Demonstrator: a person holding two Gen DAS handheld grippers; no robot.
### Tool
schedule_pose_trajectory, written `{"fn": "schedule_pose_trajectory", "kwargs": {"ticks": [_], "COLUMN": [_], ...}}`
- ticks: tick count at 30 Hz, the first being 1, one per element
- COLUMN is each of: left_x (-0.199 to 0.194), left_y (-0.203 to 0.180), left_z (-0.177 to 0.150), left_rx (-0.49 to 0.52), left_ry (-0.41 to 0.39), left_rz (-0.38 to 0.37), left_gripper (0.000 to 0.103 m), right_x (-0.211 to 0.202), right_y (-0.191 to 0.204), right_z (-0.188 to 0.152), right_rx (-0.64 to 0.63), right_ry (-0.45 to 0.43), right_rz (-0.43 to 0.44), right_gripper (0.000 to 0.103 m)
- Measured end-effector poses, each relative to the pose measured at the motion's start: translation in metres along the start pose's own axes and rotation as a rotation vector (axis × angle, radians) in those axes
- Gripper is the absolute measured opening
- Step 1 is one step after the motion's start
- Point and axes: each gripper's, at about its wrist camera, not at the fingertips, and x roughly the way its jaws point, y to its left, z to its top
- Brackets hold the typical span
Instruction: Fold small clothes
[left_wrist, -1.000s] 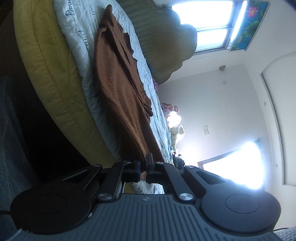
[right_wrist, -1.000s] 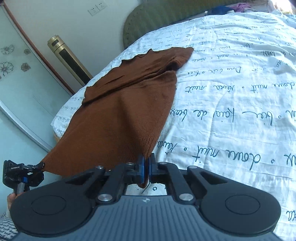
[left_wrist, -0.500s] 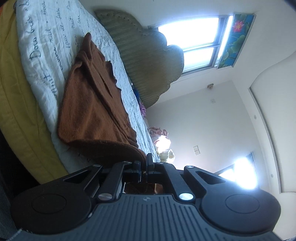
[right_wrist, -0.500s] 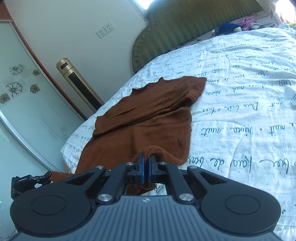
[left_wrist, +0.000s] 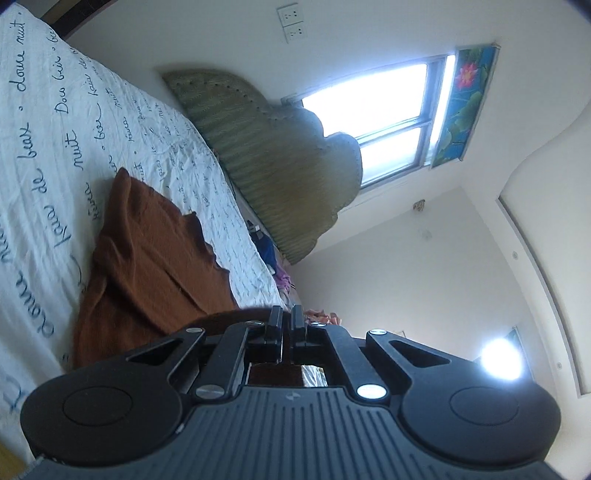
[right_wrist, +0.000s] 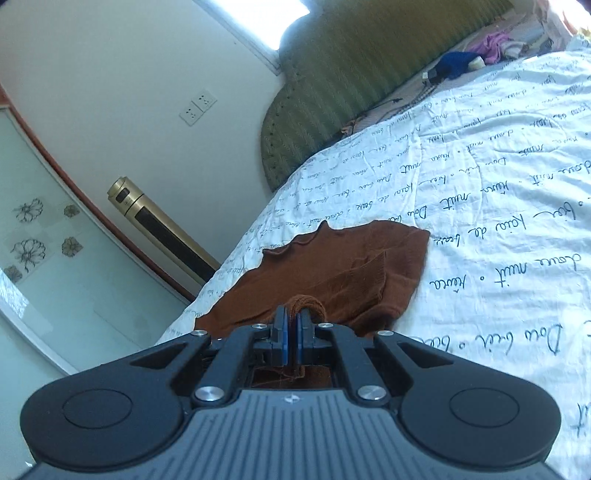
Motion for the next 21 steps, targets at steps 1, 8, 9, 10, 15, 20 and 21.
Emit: {"fn": "schedule_pose_trajectory", "kwargs": {"ticks": [1, 8, 9, 10, 15, 20, 21], "left_x": [0.011, 0.060, 0.064, 0.070, 0.091, 0.131, 0.138], "left_y": [0.004, 0.028, 0.031, 0.038, 0.048, 0.047, 0.047], "left_z": [0.012, 0.047, 0.045, 0.039, 0.032, 0.043, 0.043], "left_rx": [-0.006, 0.015, 0.019, 0.005, 0.048, 0.105, 0.130], "left_ry": [-0.002, 0.101, 0.145, 0.199, 0.280, 0.343, 0.356], "left_rz": [0.014, 0.166, 0.170, 0.149, 0.204, 0.180, 0.193], "left_gripper": [0.000, 0.000, 0.000, 0.000, 0.093, 0.091, 0.089], "right_x": [0.012, 0.081, 0.083, 0.084, 0.081, 0.072, 0.071], "right_y": [-0.006, -0.015, -0.013, -0.012, -0.013, -0.015, -0.017], "right_z": [0.008, 0.034, 0.032, 0.031, 0.024, 0.016, 0.015], "right_rx": [0.020, 0.020, 0.017, 0.009, 0.005, 0.014, 0.018], "right_ry": [0.008, 0.098, 0.109, 0.112, 0.116, 0.113, 0.113], "right_rz": [0.002, -0.041, -0.036, -0.038, -0.020, -0.013, -0.016], "right_gripper": [0.004, 0.004, 0.004, 0.004, 0.004, 0.004, 0.005]}}
